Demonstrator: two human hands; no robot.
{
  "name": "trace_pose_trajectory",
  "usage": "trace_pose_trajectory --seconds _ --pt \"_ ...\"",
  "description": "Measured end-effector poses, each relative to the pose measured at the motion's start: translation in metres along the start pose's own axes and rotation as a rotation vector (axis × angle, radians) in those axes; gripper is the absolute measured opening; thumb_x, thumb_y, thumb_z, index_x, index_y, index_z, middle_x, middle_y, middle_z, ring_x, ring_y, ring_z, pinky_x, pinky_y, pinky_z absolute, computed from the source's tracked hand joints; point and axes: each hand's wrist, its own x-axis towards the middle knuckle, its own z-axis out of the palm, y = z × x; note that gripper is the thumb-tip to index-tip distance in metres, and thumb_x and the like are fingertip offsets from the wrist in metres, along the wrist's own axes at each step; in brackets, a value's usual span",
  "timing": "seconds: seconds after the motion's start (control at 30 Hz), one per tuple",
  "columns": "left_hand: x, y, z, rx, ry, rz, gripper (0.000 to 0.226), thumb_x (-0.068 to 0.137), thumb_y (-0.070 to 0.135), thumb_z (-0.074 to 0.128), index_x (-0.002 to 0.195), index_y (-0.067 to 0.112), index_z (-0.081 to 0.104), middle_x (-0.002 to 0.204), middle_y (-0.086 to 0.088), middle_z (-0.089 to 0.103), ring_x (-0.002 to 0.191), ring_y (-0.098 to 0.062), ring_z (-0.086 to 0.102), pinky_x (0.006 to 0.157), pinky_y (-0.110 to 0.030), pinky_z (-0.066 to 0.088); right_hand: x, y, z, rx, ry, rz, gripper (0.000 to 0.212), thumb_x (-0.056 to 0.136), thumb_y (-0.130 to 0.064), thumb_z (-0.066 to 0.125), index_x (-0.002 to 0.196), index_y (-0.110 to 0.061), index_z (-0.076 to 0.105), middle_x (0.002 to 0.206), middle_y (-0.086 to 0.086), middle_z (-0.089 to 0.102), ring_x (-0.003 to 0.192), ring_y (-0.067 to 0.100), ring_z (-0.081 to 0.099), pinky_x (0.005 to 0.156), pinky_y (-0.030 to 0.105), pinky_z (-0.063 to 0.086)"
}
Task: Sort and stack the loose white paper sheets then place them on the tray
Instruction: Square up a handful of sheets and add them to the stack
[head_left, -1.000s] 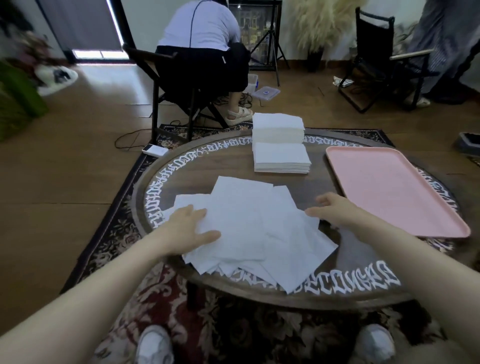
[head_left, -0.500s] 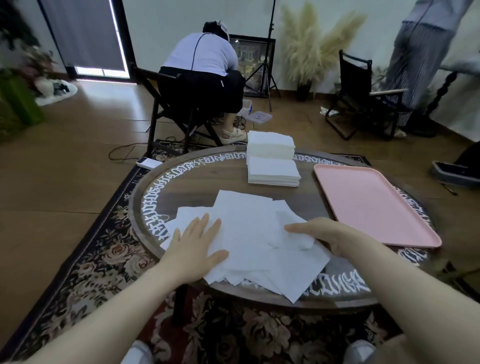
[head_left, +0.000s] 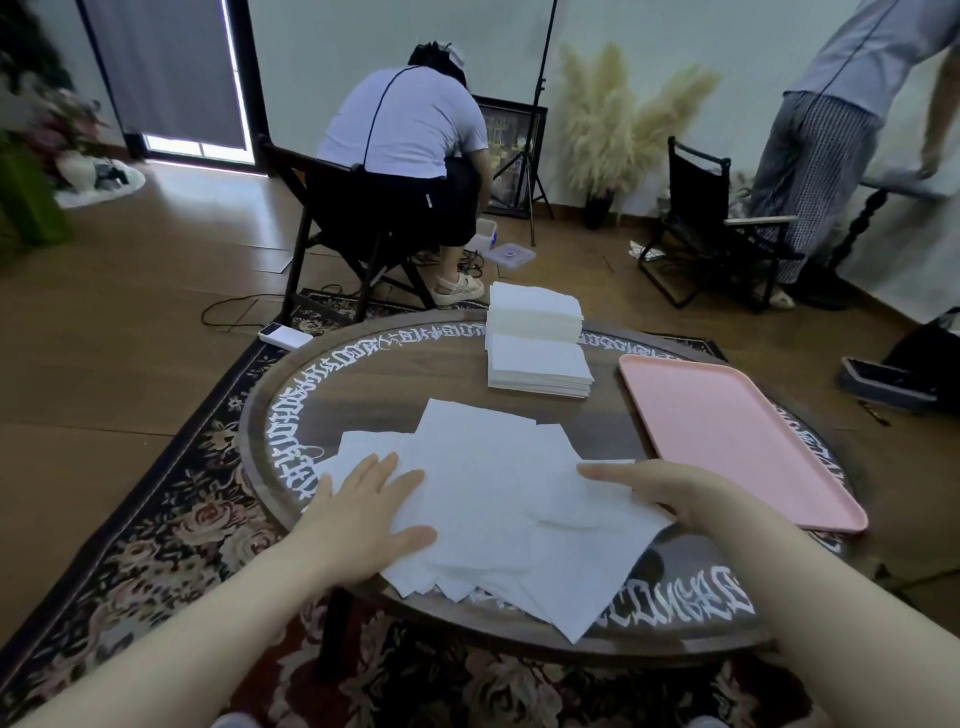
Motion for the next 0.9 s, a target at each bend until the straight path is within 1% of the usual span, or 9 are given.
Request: trace_pose_trajectory --seconds 0.07,0.17,0.23,0.3,0.4,0.53,0.7,0.77,0.9 --pt "0.0 0.002 -0.002 0.012 -0.009 -0.001 0.074 0.095 0.067 0.033 0.156 0.037 0.003 0.165 0.005 -0.014 0.151 -0.015 -0.015 0.121 -0.052 -0.002 -0.001 0.0 0.0 -0.159 0.035 -0.064 0.06 0.071 -0.06 0.079 0.106 -0.015 0.063 0.106 0.006 0.071 0.09 0.024 0.071 0.069 0.03 0.056" --pt "-0.001 0.002 -0.004 0.033 -0.02 0.005 0.075 0.095 0.066 0.033 0.156 0.036 0.002 0.165 0.003 -0.013 0.151 -0.016 -0.014 0.122 -0.051 0.0 -0.002 -0.002 0.004 -0.073 -0.014 -0.181 0.037 0.08 -0.043 0.078 0.1 -0.016 0.063 0.089 -0.001 0.077 0.078 0.018 0.074 0.067 0.028 0.058" --pt "-0.001 0.002 -0.006 0.036 0.001 0.019 0.075 0.096 0.065 0.034 0.157 0.035 0.003 0.165 0.003 -0.013 0.151 -0.016 -0.013 0.122 -0.049 -0.001 0.001 -0.002 0.01 0.067 -0.044 -0.245 0.034 0.082 -0.031 0.078 0.11 -0.015 0.07 0.094 0.001 0.078 0.087 0.02 0.075 0.088 0.04 0.058" --pt "-0.001 0.004 -0.005 0.034 0.067 0.053 0.074 0.097 0.063 0.034 0.157 0.033 0.003 0.164 0.004 -0.014 0.151 -0.014 -0.014 0.122 -0.045 -0.004 0.006 0.0 0.018 0.148 -0.031 -0.208 0.035 0.079 -0.029 0.081 0.109 -0.014 0.072 0.096 0.004 0.078 0.093 0.024 0.074 0.095 0.045 0.054" --pt "0.001 0.008 -0.004 -0.04 0.147 0.118 0.071 0.098 0.06 0.032 0.157 0.035 0.001 0.164 0.011 -0.015 0.15 -0.01 -0.015 0.122 -0.042 -0.006 0.01 0.001 0.028 0.12 -0.034 -0.137 0.032 0.074 -0.024 0.085 0.103 -0.013 0.074 0.094 0.006 0.078 0.092 0.027 0.073 0.09 0.044 0.056" --pt "0.004 0.009 0.002 -0.015 0.09 0.137 0.069 0.098 0.063 0.026 0.154 0.04 -0.008 0.161 0.013 -0.021 0.149 -0.009 -0.021 0.12 -0.046 -0.01 0.008 -0.002 0.043 0.1 -0.12 -0.181 0.023 0.078 -0.016 0.081 0.1 -0.014 0.074 0.09 0.003 0.078 0.078 0.019 0.075 0.065 0.028 0.058" --pt "0.009 0.003 0.013 0.054 0.004 0.082 0.069 0.098 0.064 0.017 0.151 0.038 -0.019 0.159 0.009 -0.028 0.147 -0.013 -0.028 0.117 -0.053 -0.018 0.003 -0.009 0.046 0.116 0.014 -0.189 0.017 0.079 -0.009 0.079 0.094 -0.007 0.072 0.088 0.008 0.076 0.088 0.029 0.071 0.09 0.048 0.054" --pt "0.009 0.002 0.014 0.047 0.015 0.077 0.069 0.098 0.064 0.015 0.151 0.037 -0.02 0.159 0.01 -0.029 0.147 -0.014 -0.028 0.117 -0.053 -0.018 -0.001 -0.011 0.037 0.114 0.061 -0.189 0.02 0.079 -0.008 0.079 0.096 -0.005 0.07 0.09 0.011 0.075 0.087 0.031 0.07 0.089 0.051 0.054" --pt "0.013 -0.001 0.017 0.053 0.038 0.075 0.07 0.096 0.066 0.014 0.151 0.038 -0.019 0.159 0.01 -0.028 0.147 -0.015 -0.028 0.117 -0.054 -0.018 -0.01 -0.009 0.008 0.103 0.153 -0.208 0.018 0.082 -0.013 0.078 0.093 -0.007 0.066 0.091 0.012 0.072 0.083 0.029 0.068 0.081 0.05 0.056"
